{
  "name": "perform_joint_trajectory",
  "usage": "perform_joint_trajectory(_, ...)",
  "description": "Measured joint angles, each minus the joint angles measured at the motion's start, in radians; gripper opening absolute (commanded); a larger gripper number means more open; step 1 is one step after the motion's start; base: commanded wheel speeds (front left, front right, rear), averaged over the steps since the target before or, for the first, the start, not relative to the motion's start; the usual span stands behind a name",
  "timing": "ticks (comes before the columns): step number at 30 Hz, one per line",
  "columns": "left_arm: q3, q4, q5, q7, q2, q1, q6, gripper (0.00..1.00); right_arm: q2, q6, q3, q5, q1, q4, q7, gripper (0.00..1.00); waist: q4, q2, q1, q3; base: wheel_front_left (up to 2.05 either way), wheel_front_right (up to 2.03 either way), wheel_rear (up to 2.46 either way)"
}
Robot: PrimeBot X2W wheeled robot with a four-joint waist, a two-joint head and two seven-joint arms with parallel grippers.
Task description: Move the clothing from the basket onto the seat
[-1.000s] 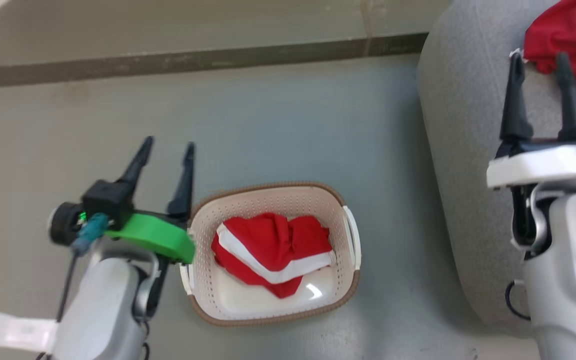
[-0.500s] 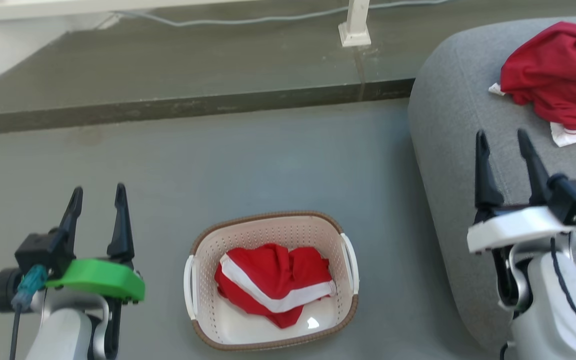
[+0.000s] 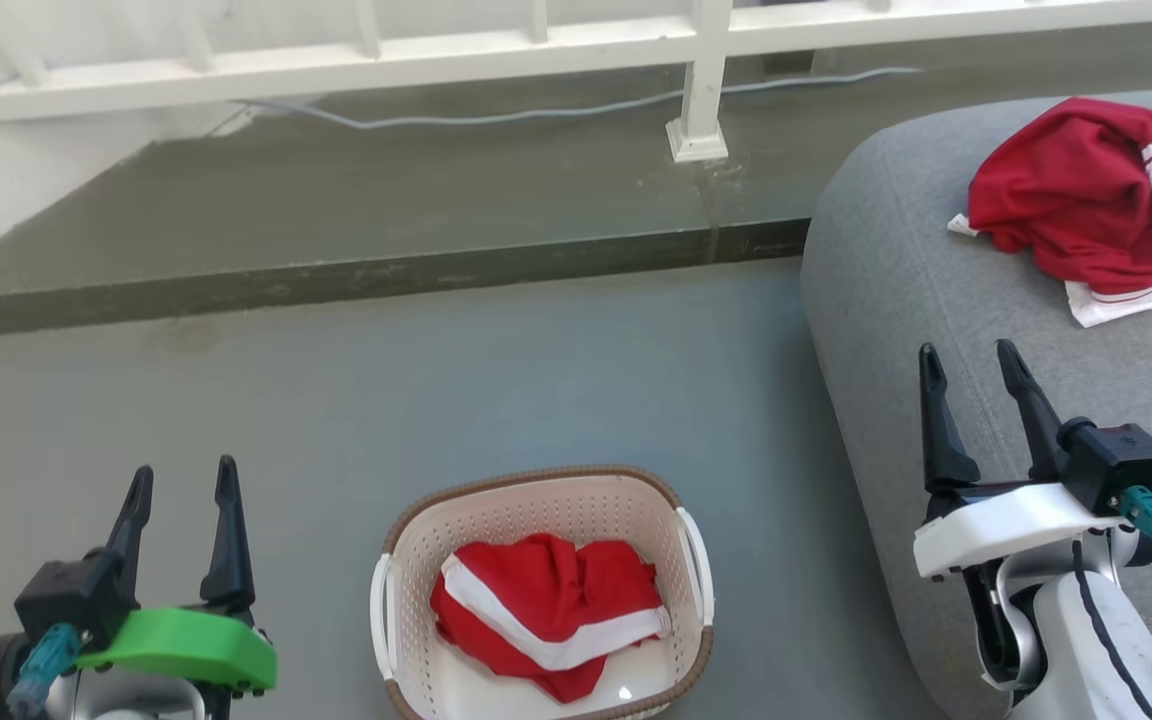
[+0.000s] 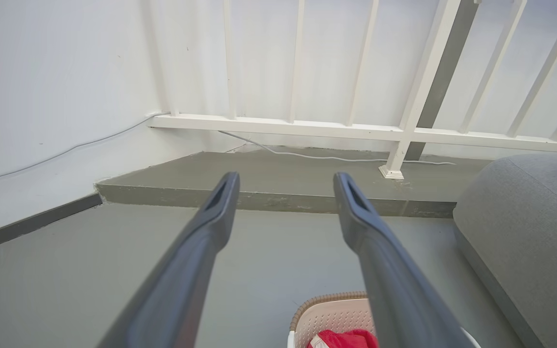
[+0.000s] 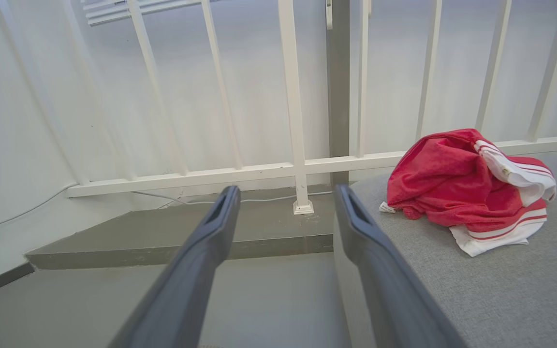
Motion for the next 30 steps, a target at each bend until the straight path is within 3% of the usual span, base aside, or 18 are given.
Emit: perform_joint_trajectory(30, 0.020, -0.102, -0.001, 0.000, 0.000, 0.102, -0.001, 1.00, 0.003, -0.010, 0.022, 0.018, 0.018, -0.055, 0.000, 1.00, -0.009, 0.0000, 0.0000, 0.008, 0.00, 0.00, 0.00)
